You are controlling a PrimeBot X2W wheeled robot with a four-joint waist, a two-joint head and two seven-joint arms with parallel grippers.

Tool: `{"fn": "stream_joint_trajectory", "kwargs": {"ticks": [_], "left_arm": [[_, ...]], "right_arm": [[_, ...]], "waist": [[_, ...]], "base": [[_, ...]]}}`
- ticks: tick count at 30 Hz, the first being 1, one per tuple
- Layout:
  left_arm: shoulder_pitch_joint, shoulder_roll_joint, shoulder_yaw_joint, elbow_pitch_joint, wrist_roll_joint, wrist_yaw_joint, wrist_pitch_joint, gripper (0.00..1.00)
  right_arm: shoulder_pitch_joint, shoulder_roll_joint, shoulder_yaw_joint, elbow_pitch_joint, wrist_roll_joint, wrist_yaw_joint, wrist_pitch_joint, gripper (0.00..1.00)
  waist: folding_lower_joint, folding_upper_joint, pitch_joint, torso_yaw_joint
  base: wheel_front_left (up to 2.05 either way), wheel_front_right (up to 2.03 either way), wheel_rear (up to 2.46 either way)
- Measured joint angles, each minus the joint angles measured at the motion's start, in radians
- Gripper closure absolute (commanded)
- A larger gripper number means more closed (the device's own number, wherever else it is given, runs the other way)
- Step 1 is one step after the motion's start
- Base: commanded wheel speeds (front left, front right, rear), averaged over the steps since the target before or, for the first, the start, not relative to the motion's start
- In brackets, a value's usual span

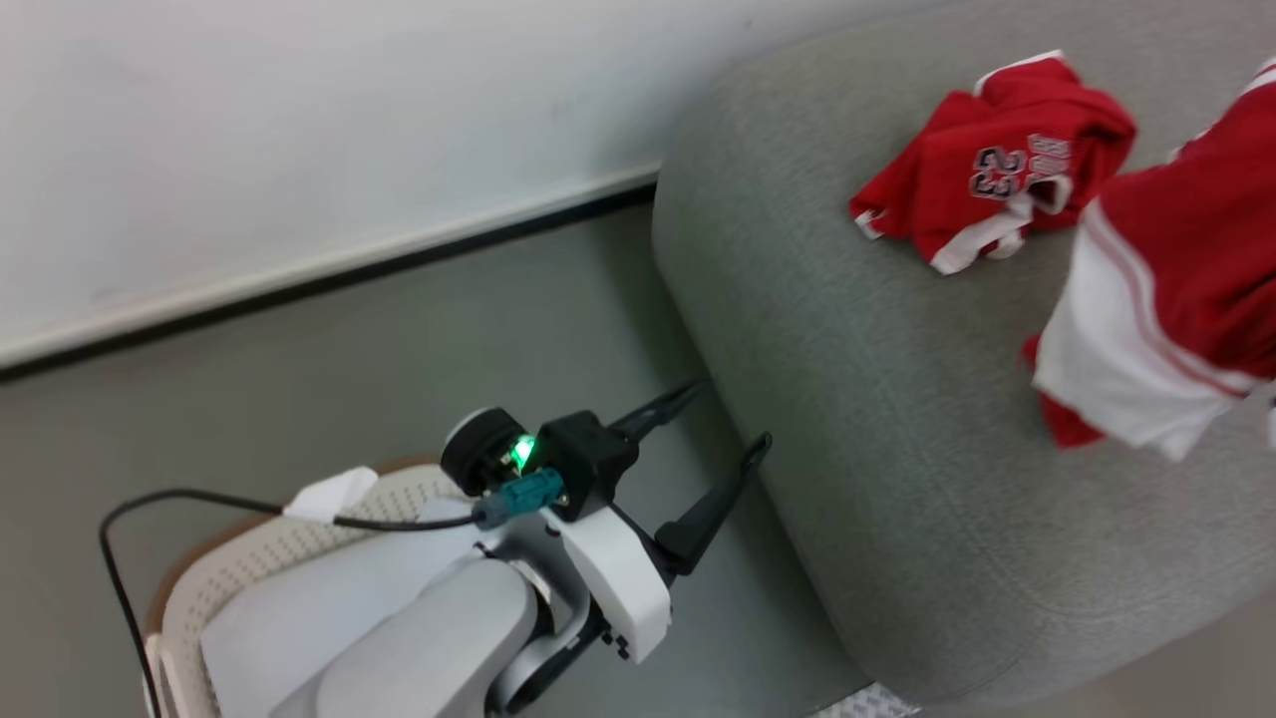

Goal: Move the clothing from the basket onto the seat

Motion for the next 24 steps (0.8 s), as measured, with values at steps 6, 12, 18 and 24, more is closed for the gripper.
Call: {"fn": "stream_joint_trajectory", "kwargs": {"ticks": [6,12,18,24], "left_arm": [[-0.045,0.031,0.007,-0.037,0.011,-0.001,0.034,0.00],[-0.076,0.062,0.020,-0.080,0.019,0.009,0.059,0.00],[-0.095,0.092,0.030,-0.109,0.027,0.017,0.078,0.00],[-0.105,0.104,0.037,-0.117,0.028,0.025,0.077,0.00]], "right_arm": [[-0.108,-0.061,-0.097,0.069,0.005,0.000,0.000,1.00],[-0.198,-0.116,-0.158,0.191,0.003,0.000,0.000,1.00],[-0.260,-0.155,-0.151,0.345,-0.032,0.000,0.024,1.00],[-0.322,-0.163,-0.070,0.533,-0.032,0.000,0.160,1.00]], "waist": [[0.0001,0.0000,0.097,0.056],[0.0001,0.0000,0.189,0.118],[0.0001,0.0000,0.271,0.176],[0.0000,0.0000,0.322,0.223]], "base": [[0.00,0.00,0.00],[0.00,0.00,0.00],[0.00,0.00,0.00],[0.00,0.00,0.00]]}}
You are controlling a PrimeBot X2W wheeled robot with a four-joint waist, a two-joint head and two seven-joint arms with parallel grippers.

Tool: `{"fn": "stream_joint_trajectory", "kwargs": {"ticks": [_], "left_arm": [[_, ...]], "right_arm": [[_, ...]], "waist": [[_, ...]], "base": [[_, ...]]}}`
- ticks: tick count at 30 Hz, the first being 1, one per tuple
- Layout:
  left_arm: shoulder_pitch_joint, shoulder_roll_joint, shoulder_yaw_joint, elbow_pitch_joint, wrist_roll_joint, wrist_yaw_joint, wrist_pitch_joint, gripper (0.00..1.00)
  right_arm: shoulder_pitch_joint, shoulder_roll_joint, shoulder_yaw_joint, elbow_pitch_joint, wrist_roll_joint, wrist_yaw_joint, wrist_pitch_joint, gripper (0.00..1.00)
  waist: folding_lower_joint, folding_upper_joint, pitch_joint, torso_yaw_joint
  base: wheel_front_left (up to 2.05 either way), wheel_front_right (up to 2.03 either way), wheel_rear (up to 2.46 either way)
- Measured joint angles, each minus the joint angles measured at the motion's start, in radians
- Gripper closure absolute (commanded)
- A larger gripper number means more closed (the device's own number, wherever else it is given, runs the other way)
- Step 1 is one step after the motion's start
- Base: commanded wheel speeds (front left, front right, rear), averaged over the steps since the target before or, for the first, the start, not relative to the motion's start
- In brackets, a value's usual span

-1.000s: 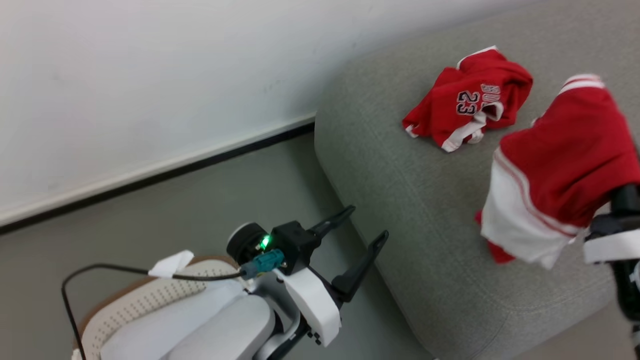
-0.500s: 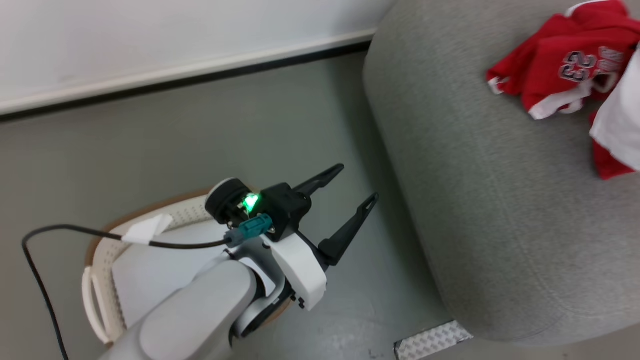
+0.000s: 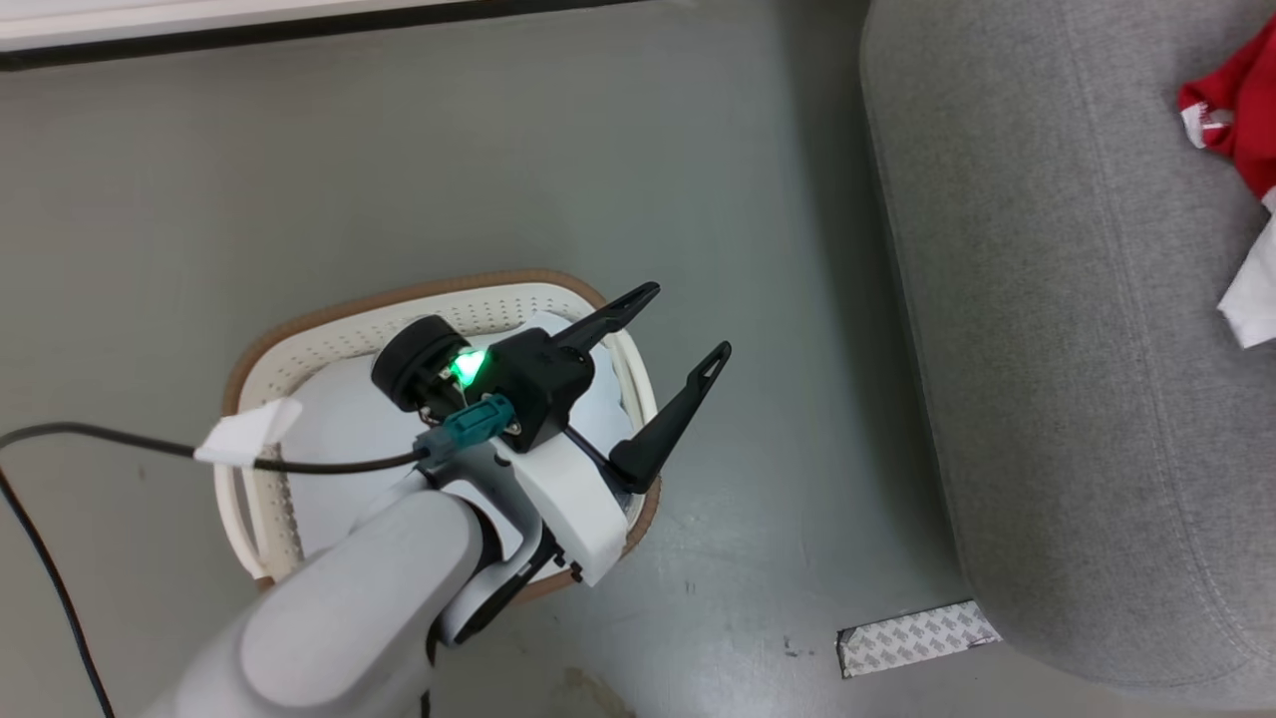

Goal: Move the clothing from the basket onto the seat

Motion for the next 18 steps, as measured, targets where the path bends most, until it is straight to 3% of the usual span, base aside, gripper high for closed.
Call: {"fn": "stream_joint_trajectory", "kwargs": {"ticks": [3,4,5,18], "left_arm": [[0.000,-0.006,0.000,0.007,-0.001,0.000,-0.009,0.00],[-0.001,-0.009,-0.001,0.009,-0.002,0.000,-0.010,0.00],[-0.001,-0.012,-0.001,0.012,-0.002,0.000,-0.017,0.00],[0.042,-0.038,0.002,0.089,-0.045,0.000,-0.076,0.00]], "right_arm": [[-0.016,-0.006,0.037,0.048,0.022,0.000,0.055,0.51],[-0.022,-0.010,0.045,0.057,0.034,0.000,0.065,0.21],[-0.027,-0.018,0.054,0.066,0.041,0.000,0.078,0.03],[0.026,-0.058,0.227,0.029,0.144,0.000,0.240,0.00]], "waist": [[0.0000,0.0000,-0.007,0.006],[0.0000,0.0000,-0.011,0.007],[0.0000,0.0000,-0.016,0.009],[-0.0001,0.0000,-0.137,0.009]], "base": [[0.00,0.00,0.00],[0.00,0.00,0.00],[0.00,0.00,0.00],[0.00,0.00,0.00]]}}
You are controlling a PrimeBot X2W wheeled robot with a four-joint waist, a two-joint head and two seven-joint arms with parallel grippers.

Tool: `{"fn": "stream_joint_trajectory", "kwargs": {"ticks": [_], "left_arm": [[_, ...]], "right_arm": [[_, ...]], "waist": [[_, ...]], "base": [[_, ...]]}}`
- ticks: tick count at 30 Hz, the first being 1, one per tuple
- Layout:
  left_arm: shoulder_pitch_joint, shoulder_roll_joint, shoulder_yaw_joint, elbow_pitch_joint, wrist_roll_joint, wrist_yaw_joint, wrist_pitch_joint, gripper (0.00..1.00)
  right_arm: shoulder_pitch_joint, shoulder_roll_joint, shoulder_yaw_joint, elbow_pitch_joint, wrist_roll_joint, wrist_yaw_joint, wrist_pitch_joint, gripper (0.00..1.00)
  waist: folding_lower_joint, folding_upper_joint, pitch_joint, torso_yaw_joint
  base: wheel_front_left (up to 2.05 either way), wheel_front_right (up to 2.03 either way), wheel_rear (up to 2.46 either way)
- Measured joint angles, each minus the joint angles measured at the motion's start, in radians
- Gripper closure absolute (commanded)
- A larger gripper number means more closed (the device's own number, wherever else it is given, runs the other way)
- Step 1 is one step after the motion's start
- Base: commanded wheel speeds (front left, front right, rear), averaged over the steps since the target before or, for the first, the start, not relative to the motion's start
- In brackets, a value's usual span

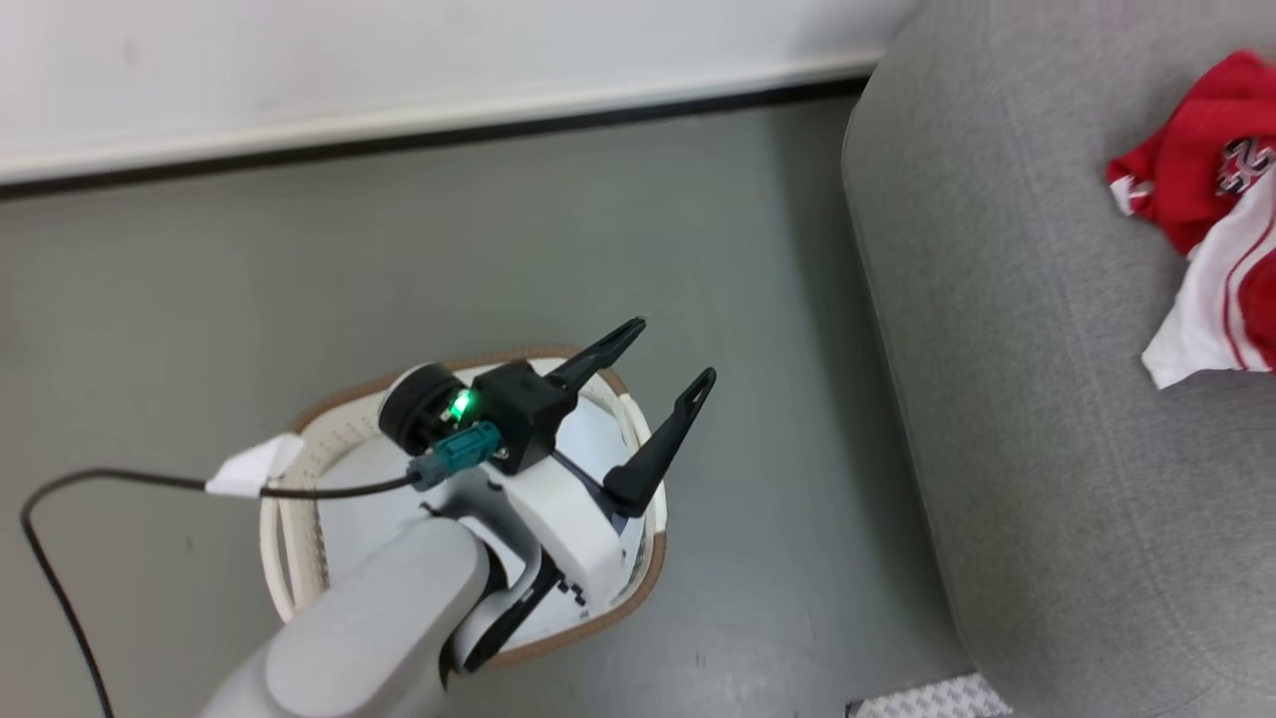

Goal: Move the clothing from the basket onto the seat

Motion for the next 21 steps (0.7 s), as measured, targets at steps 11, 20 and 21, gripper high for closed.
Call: {"fn": "stream_joint_trajectory", "kwargs": {"ticks": [11,20,21], "left_arm": [[0.112,-0.026,0.019,0.072,-0.075,0.011,-0.076,0.00],[0.202,-0.015,0.116,0.078,-0.162,0.066,-0.126,0.00],[0.210,-0.009,0.128,0.075,-0.167,0.072,-0.128,0.00]], "right_arm": [[0.162,-0.090,0.098,-0.206,0.061,0.000,0.153,0.00],[0.307,-0.081,0.060,-0.539,0.107,0.000,0.139,0.00],[0.323,-0.075,0.050,-0.567,0.106,0.000,0.132,0.00]], "waist": [[-0.0003,0.0000,-0.218,-0.008],[-0.0004,0.0000,-0.388,0.008],[-0.0004,0.0000,-0.403,0.013]], "base": [[0.00,0.00,0.00],[0.00,0.00,0.00],[0.00,0.00,0.00]]}}
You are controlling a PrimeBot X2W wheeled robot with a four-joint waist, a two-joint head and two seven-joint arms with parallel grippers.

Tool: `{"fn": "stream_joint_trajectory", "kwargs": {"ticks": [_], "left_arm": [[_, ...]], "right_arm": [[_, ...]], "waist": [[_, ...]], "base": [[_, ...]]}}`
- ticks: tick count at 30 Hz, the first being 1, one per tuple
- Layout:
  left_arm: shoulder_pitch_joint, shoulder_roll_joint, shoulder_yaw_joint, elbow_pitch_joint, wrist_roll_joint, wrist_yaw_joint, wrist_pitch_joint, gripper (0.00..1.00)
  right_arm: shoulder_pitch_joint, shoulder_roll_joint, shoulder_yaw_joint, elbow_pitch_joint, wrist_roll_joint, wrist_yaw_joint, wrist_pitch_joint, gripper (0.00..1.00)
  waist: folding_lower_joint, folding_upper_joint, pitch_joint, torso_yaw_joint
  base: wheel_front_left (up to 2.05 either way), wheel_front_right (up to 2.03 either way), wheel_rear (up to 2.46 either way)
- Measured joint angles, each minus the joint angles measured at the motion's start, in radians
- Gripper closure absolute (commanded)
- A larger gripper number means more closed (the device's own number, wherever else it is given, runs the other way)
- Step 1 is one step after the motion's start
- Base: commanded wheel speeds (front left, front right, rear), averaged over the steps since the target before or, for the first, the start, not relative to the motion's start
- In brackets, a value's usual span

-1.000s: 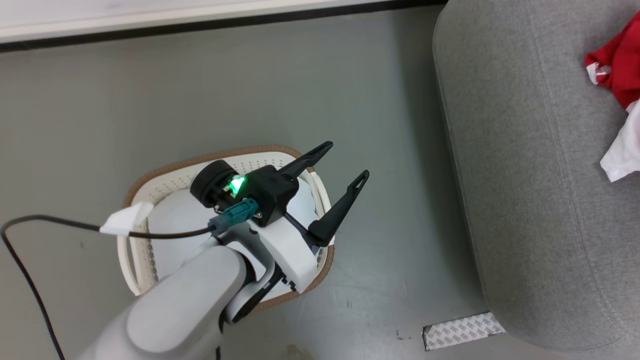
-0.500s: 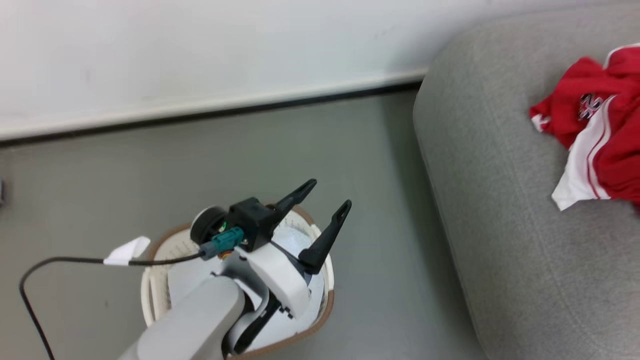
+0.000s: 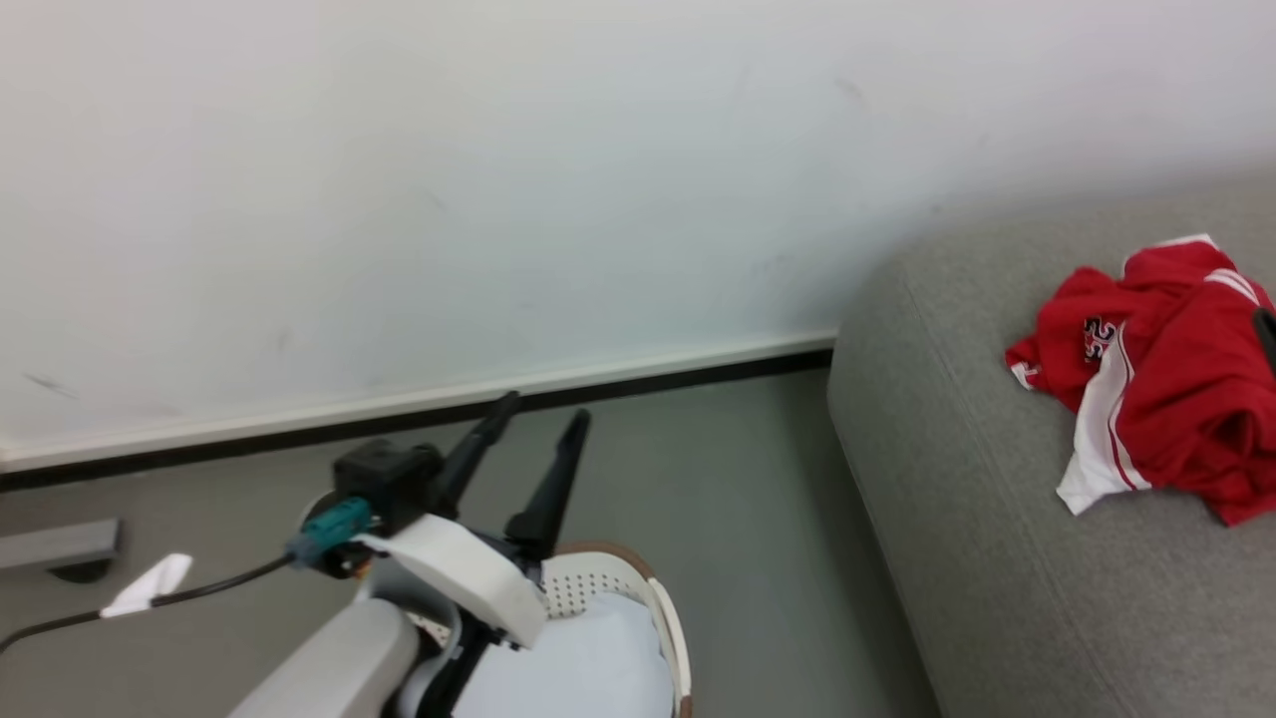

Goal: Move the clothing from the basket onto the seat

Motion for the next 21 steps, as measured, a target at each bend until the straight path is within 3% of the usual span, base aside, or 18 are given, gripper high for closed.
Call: {"fn": "stream_joint_trajectory", "kwargs": {"ticks": [10,14,21], "left_arm": [[0.084,0.073,0.102,-0.027,-0.015,0.070,-0.023,0.00],[0.133,0.090,0.144,-0.029,-0.026,0.092,-0.024,0.00],[0.234,0.065,0.239,-0.048,-0.034,0.115,-0.030,0.00]], "right_arm": [[0.108,0.116,-0.047,-0.214,-0.065,0.000,-0.098,0.00],[0.149,0.180,-0.065,-0.237,-0.133,0.000,-0.157,0.00],[0.264,0.312,-0.094,-0.233,-0.205,0.000,-0.273,0.00]], "waist": [[0.0000,0.0000,-0.052,0.104],[0.0001,0.0000,-0.057,0.144],[0.0002,0.0000,-0.068,0.203]], "base": [[0.00,0.00,0.00],[0.00,0.00,0.00],[0.00,0.00,0.00]]}}
